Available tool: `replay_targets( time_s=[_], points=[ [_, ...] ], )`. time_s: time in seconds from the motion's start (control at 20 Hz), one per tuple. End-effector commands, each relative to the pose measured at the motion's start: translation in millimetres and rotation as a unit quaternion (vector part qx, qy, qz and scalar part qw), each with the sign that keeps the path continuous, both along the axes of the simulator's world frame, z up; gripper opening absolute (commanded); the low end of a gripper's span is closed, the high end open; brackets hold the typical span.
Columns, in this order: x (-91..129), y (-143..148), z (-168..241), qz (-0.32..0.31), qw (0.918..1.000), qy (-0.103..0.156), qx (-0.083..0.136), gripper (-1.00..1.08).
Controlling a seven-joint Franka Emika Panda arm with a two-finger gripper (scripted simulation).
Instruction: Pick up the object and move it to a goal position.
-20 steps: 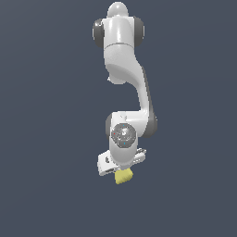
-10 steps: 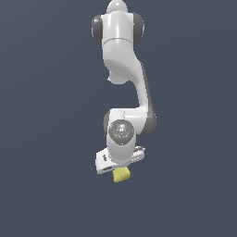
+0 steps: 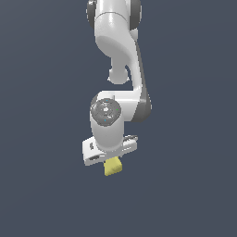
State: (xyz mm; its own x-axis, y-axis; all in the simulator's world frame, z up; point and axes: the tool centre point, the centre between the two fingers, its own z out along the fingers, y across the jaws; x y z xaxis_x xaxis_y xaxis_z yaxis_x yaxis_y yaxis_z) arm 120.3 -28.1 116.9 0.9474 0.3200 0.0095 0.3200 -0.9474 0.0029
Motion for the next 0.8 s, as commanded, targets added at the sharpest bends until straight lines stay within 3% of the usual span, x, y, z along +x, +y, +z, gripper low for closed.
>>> replay_targets(
  time_s=[0.0,0.75],
  points=[
    [-4,-13,25,0.0,1.0,0.0,0.0,-1.0],
    [-29,-91,171,0.0,1.0,0.002,0.0,-1.0]
  ],
)
